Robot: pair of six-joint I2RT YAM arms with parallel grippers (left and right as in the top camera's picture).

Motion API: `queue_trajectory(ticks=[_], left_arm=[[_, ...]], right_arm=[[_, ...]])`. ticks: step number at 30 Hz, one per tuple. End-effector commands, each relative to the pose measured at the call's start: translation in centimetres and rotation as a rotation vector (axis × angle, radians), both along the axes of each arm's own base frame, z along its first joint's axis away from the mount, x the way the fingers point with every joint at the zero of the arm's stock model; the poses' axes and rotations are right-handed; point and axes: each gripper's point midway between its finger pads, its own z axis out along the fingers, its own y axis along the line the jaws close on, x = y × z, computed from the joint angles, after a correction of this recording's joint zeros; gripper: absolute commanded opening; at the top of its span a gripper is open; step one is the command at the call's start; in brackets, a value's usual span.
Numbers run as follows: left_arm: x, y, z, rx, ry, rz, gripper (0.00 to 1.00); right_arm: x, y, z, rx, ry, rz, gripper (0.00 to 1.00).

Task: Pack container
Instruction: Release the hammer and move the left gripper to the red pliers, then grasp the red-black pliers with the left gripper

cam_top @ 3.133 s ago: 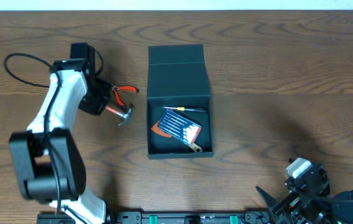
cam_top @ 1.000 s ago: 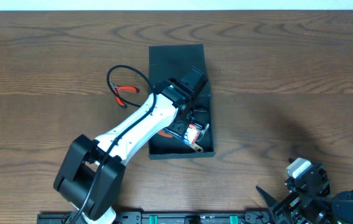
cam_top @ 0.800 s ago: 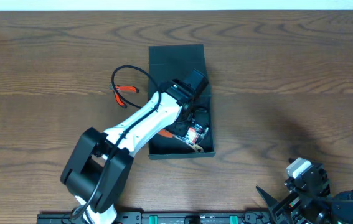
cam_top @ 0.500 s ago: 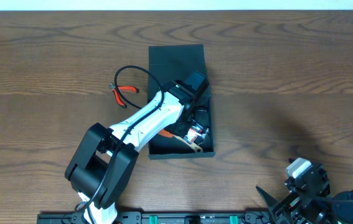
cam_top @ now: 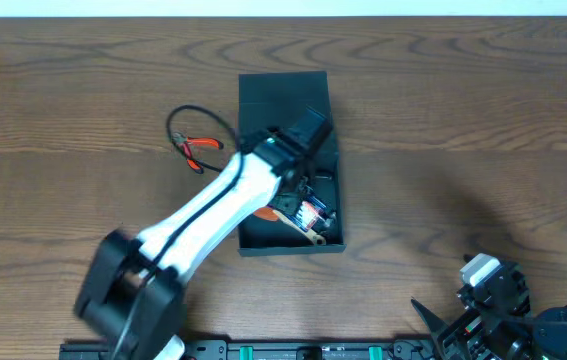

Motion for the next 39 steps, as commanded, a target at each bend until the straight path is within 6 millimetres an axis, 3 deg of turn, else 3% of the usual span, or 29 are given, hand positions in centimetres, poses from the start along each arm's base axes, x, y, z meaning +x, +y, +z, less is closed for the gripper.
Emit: queue_trajectory(ticks=[1,4,8,12,16,21,26,31,39], left_arm=[[0.7,2.0,4.7,0.016,-0.150,0.039,0.56],[0.7,5.1,8.3,0.077,-0.271,0.094,0.72],[0.6,10.6,11.3,0.176,-0.359,0.206,0.78],[1.3,14.6,11.6,0.240,-0.342,0.207,0.85],[3.4,18.0,11.0,0.277,-0.279,0.021,0.90],[6.2,20.7,8.6,0.217,-0.167,-0.142,0.91],[8.1,21.6,4.7,0.142,-0.056,-0.252,0.91],[8.1,22.2,-0.2,0.104,0.082,-0.268,0.91],[7.5,21.9,-5.3,0.066,0.221,-0.292,0.84]], right_arm=[[0.1,-0.2,0.1,0.012,0.002,-0.020,0.99],[0.1,-0.2,0.1,0.012,0.002,-0.020,0.99],[0.1,-0.2,0.1,0.012,0.002,-0.020,0.99],[0.1,-0.2,0.1,0.012,0.002,-0.020,0.99],[0.1,-0.2,0.1,0.012,0.002,-0.020,0.99],[0.1,-0.2,0.1,0.012,0.002,-0.020,0.99],[0.1,-0.2,0.1,0.012,0.002,-0.020,0.99],[0.1,-0.2,0.1,0.012,0.002,-0.020,0.99],[0.1,-0.2,0.1,0.012,0.002,-0.020,0.99]])
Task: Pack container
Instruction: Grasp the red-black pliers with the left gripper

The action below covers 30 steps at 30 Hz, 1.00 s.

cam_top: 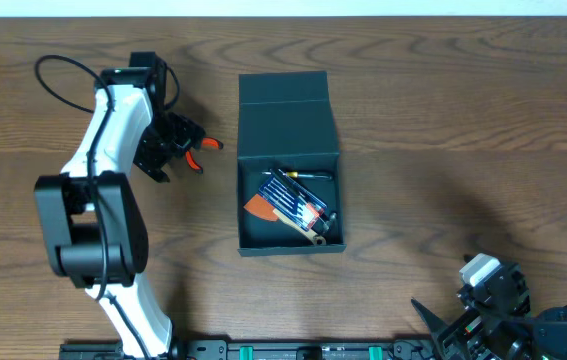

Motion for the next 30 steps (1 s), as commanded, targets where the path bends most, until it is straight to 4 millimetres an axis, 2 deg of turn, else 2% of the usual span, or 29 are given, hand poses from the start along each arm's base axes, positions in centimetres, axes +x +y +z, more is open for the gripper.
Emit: queue_trajectory(ticks=[1,9,12,16,17,19,30], left_arm=[[-0.1,-0.1,-1.3,-0.018,0.037,-0.023,0.83],[-0.5,-0.1,-4.3,-0.021,0.120,-0.022,0.78],[-0.2,-0.1,-4.9,-0.022,0.131,-0.022,0.78],[0.1,-0.1,-5.0,-0.021,0.128,-0.021,0.77],[0.1,-0.1,-5.1,-0.021,0.128,-0.021,0.73],[0.2,0.1,-5.1,-0.020,0.128,-0.017,0.70],[1.0,0.7,-5.3,-0.017,0.099,0.007,0.69]], right_arm=[[0.1,-0.2,0.1,0.012,0.002,-0.020,0.99],[0.1,-0.2,0.1,0.012,0.002,-0.020,0.99],[0.1,-0.2,0.1,0.012,0.002,-0.020,0.99],[0.1,-0.2,0.1,0.012,0.002,-0.020,0.99],[0.1,-0.2,0.1,0.012,0.002,-0.020,0.99],[0.1,-0.2,0.1,0.012,0.002,-0.020,0.99],[0.1,-0.2,0.1,0.012,0.002,-0.020,0.99]])
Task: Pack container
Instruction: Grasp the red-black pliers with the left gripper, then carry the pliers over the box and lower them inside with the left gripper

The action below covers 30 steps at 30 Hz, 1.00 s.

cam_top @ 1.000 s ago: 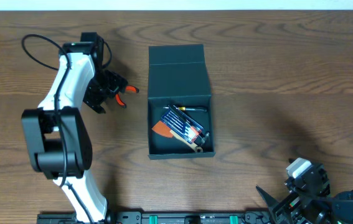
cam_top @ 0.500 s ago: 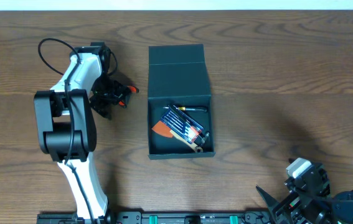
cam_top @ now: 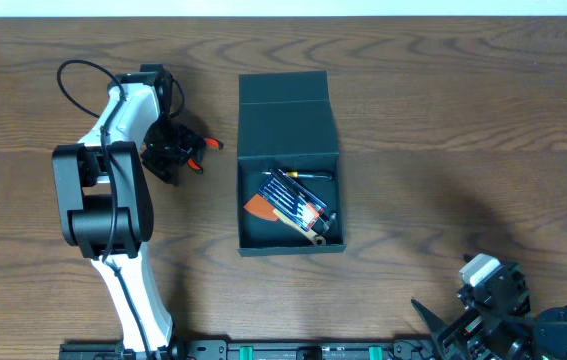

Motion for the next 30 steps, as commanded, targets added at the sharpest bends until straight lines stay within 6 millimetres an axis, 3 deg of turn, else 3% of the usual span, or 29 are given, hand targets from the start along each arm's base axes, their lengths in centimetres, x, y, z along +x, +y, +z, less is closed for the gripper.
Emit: queue_trajectory(ticks=[1,15,26,30], left_arm=[[0.36,0.39,-0.13,0.011,0.001,0.021,0.69],[0.40,0.66,-0.19,0.029,0.002,0.042,0.61],[-0.37,0.60,-0.48,0.028,0.032,0.040,0.44],[-0.37,0.60,-0.48,0.028,0.032,0.041,0.30]], right_arm=[[0.07,-0.16,0.09,0.012,0.002,-0.020,0.99],[0.07,-0.16,0.09,0.012,0.002,-0.020,0.99],[0.07,-0.16,0.09,0.012,0.002,-0.020,0.99],[0.07,-0.16,0.09,0.012,0.002,-0.020,0.99]])
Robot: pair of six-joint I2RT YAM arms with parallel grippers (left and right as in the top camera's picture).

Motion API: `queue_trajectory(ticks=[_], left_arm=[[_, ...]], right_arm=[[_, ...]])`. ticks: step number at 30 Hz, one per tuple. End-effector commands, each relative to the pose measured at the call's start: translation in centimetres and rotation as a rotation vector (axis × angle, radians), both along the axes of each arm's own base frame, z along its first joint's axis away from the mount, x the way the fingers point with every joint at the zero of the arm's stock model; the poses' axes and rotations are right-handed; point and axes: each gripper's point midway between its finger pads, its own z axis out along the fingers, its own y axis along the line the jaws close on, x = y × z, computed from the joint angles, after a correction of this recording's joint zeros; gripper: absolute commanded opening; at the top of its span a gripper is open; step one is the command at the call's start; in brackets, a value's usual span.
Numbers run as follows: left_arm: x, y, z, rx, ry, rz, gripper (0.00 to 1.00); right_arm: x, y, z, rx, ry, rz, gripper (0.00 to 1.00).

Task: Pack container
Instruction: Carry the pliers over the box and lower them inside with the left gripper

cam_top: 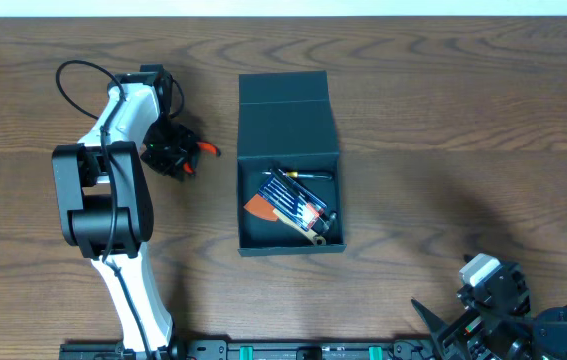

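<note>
The dark open box [253,238] lies at the table's middle, its lid [285,100] folded back on the far side. Inside it rest an orange piece [256,207] and a bundle of thin tools [301,203]. Left of the box lie orange-handled pliers [206,150], with only a handle tip showing. My left gripper [173,155] is down on them, its fingers drawn close together around the pliers. The right gripper [428,318] sits parked at the bottom right edge, mostly cut off, and its jaws cannot be made out.
The left arm's white links [113,215] stretch from the front edge up the left side, and a black cable [68,80] loops behind its wrist. The right arm's base [498,300] occupies the front right corner.
The left gripper's fingers, spread around the pliers a second ago, are now drawn in on them. The orange handle tip has shifted slightly. The right arm has not moved.
At first my left gripper was inside the box over the tools, with the pliers lying left of the box. Then it stood open over the pliers. It settled lower around them, and now it is shut on them. Nothing in the box has changed.
</note>
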Motion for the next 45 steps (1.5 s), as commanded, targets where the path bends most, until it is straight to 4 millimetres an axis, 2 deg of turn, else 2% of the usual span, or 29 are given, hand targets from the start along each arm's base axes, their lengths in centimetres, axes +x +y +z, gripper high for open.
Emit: queue_trajectory(ticks=[1,7,15,24,30,36,41,45], left_arm=[[-0.2,0.5,-0.5,0.019,0.019,0.008,0.27],[-0.1,0.5,-0.5,0.019,0.019,0.009,0.15],[-0.1,0.5,-0.5,0.020,0.019,0.017,0.06],[0.3,0.3,0.8,0.009,-0.016,0.030,0.06],[1.0,0.3,3.5,0.011,-0.092,0.030,0.06],[1.8,-0.1,7.8,0.014,-0.216,0.019,0.06],[1.9,-1.4,11.8,0.011,-0.323,-0.010,0.06],[1.6,-3.7,14.7,-0.001,-0.399,-0.047,0.06]], right_arm=[[0.1,-0.2,0.1,0.012,0.002,-0.019,0.99],[0.1,-0.2,0.1,0.012,0.002,-0.020,0.99],[0.1,-0.2,0.1,0.012,0.002,-0.020,0.99],[0.1,-0.2,0.1,0.012,0.002,-0.020,0.99],[0.1,-0.2,0.1,0.012,0.002,-0.020,0.99],[0.1,-0.2,0.1,0.012,0.002,-0.019,0.99],[0.1,-0.2,0.1,0.012,0.002,-0.020,0.99],[0.1,-0.2,0.1,0.012,0.002,-0.020,0.99]])
